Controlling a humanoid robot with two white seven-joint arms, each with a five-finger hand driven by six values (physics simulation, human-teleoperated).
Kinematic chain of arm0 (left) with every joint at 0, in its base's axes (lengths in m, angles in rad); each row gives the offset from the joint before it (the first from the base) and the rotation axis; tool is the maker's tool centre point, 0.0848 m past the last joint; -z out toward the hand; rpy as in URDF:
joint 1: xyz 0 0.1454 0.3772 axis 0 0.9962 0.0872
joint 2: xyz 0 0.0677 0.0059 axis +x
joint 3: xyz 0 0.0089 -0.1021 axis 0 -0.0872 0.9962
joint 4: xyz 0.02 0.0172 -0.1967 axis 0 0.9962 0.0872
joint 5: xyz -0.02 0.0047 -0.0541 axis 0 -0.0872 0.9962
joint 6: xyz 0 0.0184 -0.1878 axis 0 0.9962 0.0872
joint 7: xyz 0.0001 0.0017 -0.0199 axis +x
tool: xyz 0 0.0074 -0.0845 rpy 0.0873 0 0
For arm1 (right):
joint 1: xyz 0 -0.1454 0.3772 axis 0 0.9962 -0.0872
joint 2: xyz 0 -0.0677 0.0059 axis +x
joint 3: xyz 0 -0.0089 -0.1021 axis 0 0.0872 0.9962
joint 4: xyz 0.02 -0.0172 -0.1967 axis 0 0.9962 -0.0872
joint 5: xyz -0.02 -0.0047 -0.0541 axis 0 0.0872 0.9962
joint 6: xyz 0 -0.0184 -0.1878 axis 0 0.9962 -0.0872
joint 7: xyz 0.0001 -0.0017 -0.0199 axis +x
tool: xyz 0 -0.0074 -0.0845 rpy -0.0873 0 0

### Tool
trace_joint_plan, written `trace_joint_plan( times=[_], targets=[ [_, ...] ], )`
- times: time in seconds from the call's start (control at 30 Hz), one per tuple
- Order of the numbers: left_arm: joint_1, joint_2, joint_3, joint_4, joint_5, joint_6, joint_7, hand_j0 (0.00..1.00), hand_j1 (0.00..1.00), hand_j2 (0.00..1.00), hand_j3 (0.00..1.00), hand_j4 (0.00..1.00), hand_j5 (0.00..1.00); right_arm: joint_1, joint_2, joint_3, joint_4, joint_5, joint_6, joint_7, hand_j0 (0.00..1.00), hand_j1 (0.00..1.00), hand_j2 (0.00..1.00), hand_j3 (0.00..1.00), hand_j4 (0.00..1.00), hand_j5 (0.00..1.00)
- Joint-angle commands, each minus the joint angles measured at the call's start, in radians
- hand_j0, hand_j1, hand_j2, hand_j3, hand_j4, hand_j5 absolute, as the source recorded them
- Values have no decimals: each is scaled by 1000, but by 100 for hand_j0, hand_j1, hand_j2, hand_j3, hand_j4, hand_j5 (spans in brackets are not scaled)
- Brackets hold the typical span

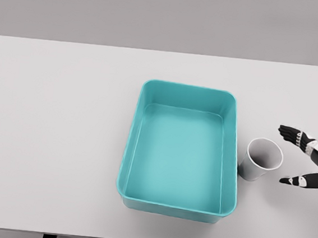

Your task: Put the paper cup into the basket with your right arm

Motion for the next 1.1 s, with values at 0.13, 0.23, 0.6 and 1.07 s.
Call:
trace_joint_plan(
  times=[0.13,0.23,0.6,1.07],
  targets=[
    [0,0,0,0,1,0,0,100,100,100,100,100,100,12,13,-1,-13,-3,1,0,100,100,100,100,100,100],
    [0,0,-1,0,1,0,0,100,100,100,100,100,100,14,28,-1,-16,-3,1,0,100,100,100,100,100,100],
    [0,0,0,0,1,0,0,100,100,100,100,100,100,6,56,-1,-15,-3,1,-2,100,100,100,100,100,100],
    [0,0,0,0,-1,0,0,100,100,100,100,100,100,6,79,-1,-12,34,1,-2,100,100,100,100,100,100]
  ],
)
